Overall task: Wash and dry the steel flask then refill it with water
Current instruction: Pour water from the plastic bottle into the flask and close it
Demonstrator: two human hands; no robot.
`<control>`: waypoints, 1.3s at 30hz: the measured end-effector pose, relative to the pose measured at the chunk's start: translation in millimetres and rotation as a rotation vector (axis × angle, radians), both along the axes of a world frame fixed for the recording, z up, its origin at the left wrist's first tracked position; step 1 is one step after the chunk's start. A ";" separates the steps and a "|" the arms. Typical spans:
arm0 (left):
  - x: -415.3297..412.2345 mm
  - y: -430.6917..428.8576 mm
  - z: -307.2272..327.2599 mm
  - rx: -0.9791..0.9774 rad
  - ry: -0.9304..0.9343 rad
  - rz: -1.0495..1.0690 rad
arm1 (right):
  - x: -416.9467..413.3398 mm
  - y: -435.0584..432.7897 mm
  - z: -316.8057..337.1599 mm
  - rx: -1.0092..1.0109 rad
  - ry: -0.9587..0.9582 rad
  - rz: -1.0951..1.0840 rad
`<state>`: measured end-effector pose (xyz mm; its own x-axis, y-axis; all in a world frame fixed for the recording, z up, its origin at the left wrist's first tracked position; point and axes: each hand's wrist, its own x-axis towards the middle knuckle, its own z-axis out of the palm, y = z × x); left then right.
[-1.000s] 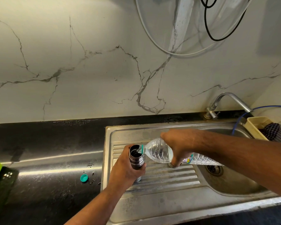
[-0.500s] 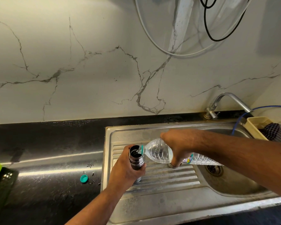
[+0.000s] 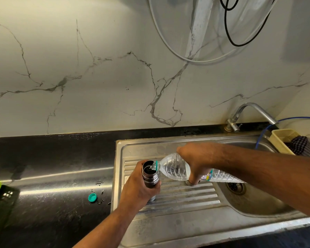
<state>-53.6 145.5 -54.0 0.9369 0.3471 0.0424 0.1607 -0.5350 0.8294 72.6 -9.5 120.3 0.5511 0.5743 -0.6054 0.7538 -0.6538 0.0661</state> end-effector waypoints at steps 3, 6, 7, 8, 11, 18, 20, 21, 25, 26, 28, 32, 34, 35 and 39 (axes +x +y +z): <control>0.3 0.1 -0.5 0.001 -0.003 0.005 | -0.1 0.2 0.6 -0.002 0.002 -0.004; 0.4 -0.3 0.1 -0.001 -0.002 0.000 | -0.4 0.5 0.3 -0.009 -0.002 -0.006; 0.4 -0.3 -0.1 -0.002 -0.002 -0.001 | -0.5 0.4 0.3 -0.010 -0.003 -0.005; 0.4 -0.3 -0.7 -0.001 0.000 -0.001 | -0.3 0.3 0.1 -0.010 -0.004 -0.005; 0.2 0.0 -1.5 0.001 0.003 -0.002 | 0.0 0.2 0.1 -0.010 0.001 -0.007; 0.7 0.4 -2.6 0.004 0.002 -0.004 | 1.9 -1.1 -3.2 0.002 0.003 -0.007; 1.0 0.4 -2.7 0.003 0.005 -0.003 | 3.3 -3.9 -5.7 0.032 0.013 -0.020; 1.2 0.4 -2.9 0.003 0.005 -0.004 | 3.8 -6.1 -7.4 0.052 0.018 -0.028; 0.0 0.2 -3.3 -0.002 -0.006 -0.007 | 4.0 -16.9 -21.8 0.166 0.045 -0.089; -0.3 0.5 -3.4 -0.005 -0.009 -0.007 | 2.8 -19.3 -25.8 0.212 0.063 -0.123; -0.5 1.8 -2.8 -0.012 -0.016 -0.012 | -0.3 -24.3 -31.7 0.326 0.101 -0.191; 0.2 5.1 -0.5 -0.011 -0.024 -0.021 | -6.3 -39.4 -44.5 0.522 0.152 -0.304; -0.2 6.9 1.3 -0.014 -0.019 -0.032 | -12.4 -47.1 -50.0 0.604 0.155 -0.345; -0.6 7.7 2.2 -0.017 -0.019 -0.041 | -16.7 -50.3 -51.5 0.650 0.155 -0.354; -6.7 17.2 1.5 -0.041 -0.018 -0.081 | -40.7 -56.2 -52.4 0.819 0.202 -0.358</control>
